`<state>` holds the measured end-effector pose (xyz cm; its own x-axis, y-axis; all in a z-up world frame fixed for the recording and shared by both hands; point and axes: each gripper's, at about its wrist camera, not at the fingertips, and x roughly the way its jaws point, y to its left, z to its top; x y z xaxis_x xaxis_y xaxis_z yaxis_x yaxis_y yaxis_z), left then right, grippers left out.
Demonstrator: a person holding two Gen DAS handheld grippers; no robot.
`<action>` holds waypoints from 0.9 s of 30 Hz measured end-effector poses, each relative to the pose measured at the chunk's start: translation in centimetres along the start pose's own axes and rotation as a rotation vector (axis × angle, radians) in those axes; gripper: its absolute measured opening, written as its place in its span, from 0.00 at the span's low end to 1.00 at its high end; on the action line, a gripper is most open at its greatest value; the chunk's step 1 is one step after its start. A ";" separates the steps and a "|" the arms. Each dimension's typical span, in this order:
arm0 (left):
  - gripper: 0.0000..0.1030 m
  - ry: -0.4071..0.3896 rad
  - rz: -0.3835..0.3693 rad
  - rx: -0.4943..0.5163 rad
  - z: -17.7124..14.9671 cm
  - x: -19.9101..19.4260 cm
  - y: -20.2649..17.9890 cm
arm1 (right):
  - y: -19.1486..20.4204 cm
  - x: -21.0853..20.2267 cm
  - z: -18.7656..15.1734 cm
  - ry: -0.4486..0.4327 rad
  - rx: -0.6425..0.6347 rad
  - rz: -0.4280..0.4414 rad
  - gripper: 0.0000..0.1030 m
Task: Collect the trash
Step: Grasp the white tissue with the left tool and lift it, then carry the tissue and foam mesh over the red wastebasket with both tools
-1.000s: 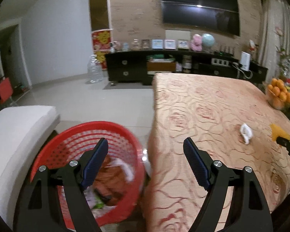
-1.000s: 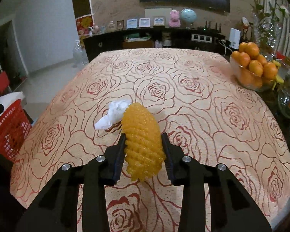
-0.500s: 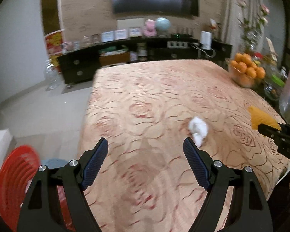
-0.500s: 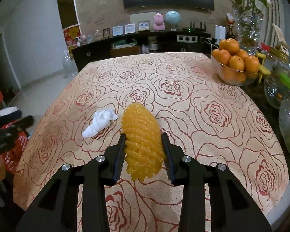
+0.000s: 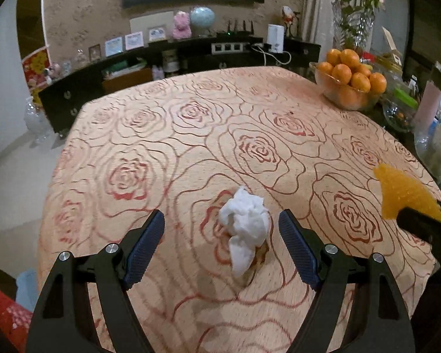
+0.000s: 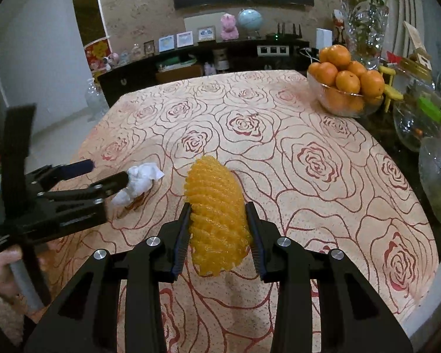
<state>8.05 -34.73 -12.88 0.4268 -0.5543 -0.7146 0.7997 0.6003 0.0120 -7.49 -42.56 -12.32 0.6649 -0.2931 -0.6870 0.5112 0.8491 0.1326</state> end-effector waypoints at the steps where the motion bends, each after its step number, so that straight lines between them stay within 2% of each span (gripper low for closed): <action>1: 0.75 0.005 -0.010 -0.005 0.2 0.5 0.0 | 0.1 0.1 0.0 0.003 -0.002 0.001 0.35; 4: 0.73 0.024 -0.025 -0.021 0.5 2.0 -0.2 | 0.3 0.4 -0.1 0.018 -0.007 0.004 0.35; 6: 0.61 0.036 -0.036 -0.031 0.5 2.7 -0.2 | 0.3 0.6 -0.2 0.027 -0.006 0.005 0.34; 8: 0.45 0.069 -0.066 -0.049 0.5 3.4 -0.2 | 0.2 0.8 -0.2 0.033 -0.002 0.007 0.35; 10: 0.36 0.079 -0.091 -0.061 0.5 3.6 -0.2 | 0.3 0.8 -0.3 0.036 0.001 0.009 0.35; 14: 0.29 0.062 -0.093 -0.055 0.4 3.3 -0.4 | 0.0 0.7 -0.3 0.032 0.006 0.005 0.34; 20: 0.27 0.053 -0.086 -0.051 -0.5 1.9 -0.7 | -0.2 0.6 -0.2 0.018 0.011 -0.003 0.34; 27: 0.27 -0.026 0.009 -0.012 -1.1 -2.4 -1.4 | -0.1 0.2 0.0 -0.007 0.019 0.000 0.34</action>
<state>5.48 -33.59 -11.95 0.4447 -0.5637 -0.6961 0.7908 0.6119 0.0096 -7.46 -42.70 -12.46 0.6689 -0.2958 -0.6820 0.5211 0.8409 0.1463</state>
